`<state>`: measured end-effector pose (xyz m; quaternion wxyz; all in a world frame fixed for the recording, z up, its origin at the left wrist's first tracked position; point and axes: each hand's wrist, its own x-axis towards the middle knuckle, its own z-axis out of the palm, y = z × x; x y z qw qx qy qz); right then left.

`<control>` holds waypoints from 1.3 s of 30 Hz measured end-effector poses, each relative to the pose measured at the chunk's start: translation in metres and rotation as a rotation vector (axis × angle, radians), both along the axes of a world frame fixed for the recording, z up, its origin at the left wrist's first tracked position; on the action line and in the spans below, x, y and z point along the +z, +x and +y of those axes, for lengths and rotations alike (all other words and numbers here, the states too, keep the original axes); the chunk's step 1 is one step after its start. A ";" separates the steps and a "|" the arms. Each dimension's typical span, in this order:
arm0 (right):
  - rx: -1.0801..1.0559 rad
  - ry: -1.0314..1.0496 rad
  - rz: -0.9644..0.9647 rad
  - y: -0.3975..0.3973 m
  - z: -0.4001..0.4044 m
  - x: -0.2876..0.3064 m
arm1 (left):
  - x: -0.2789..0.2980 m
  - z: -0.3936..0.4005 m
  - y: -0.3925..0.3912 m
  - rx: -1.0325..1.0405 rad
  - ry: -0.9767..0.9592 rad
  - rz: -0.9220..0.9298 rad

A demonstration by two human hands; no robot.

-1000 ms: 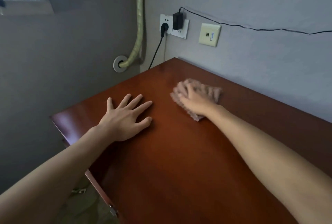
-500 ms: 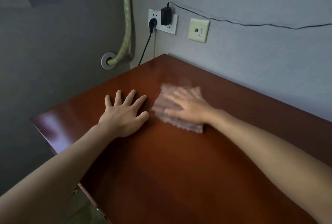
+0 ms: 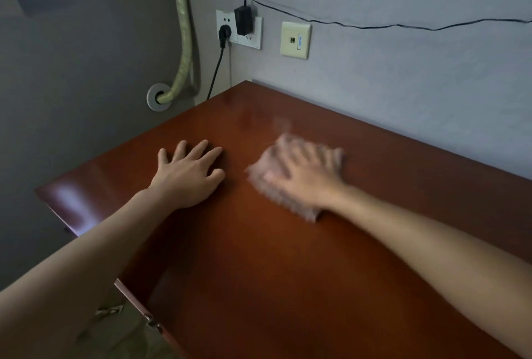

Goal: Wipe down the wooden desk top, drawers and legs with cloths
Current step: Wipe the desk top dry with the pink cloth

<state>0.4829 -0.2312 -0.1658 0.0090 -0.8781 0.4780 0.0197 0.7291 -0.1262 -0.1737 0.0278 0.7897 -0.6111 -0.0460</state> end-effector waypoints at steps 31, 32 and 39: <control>0.219 0.079 -0.019 0.137 -0.201 -0.004 | 0.002 -0.074 -0.007 -0.142 -0.012 0.022; 0.235 0.064 -0.025 0.140 -0.209 -0.001 | 0.002 -0.075 -0.006 -0.143 -0.013 0.022; 0.237 0.076 0.032 0.195 -0.226 0.008 | 0.002 -0.075 -0.005 -0.151 -0.022 0.046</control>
